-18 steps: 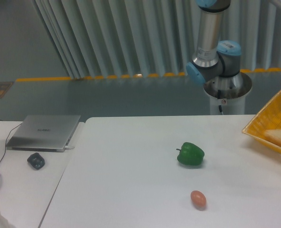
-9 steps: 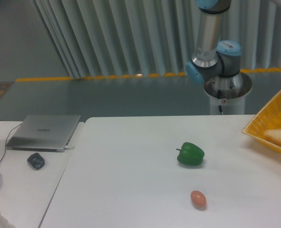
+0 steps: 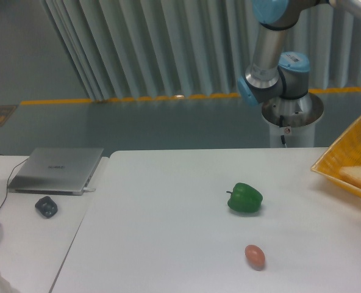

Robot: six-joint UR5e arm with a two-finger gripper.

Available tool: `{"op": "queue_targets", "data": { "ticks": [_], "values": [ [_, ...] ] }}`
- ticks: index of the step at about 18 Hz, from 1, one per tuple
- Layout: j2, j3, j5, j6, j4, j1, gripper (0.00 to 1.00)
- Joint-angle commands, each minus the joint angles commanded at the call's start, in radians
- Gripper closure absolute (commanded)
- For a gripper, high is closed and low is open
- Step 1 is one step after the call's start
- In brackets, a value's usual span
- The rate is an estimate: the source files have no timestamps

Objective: Place the yellow pepper in a basket

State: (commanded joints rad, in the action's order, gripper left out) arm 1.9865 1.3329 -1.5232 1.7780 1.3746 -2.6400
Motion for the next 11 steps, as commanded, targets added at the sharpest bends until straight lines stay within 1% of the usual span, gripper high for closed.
{"op": "queue_targets", "data": {
  "ticks": [3,11],
  "values": [
    [0.001,0.006,-0.067,-0.003,-0.009,0.020,0.00],
    [0.002,0.005,-0.066,-0.002,-0.011,0.021,0.00]
  ]
}}
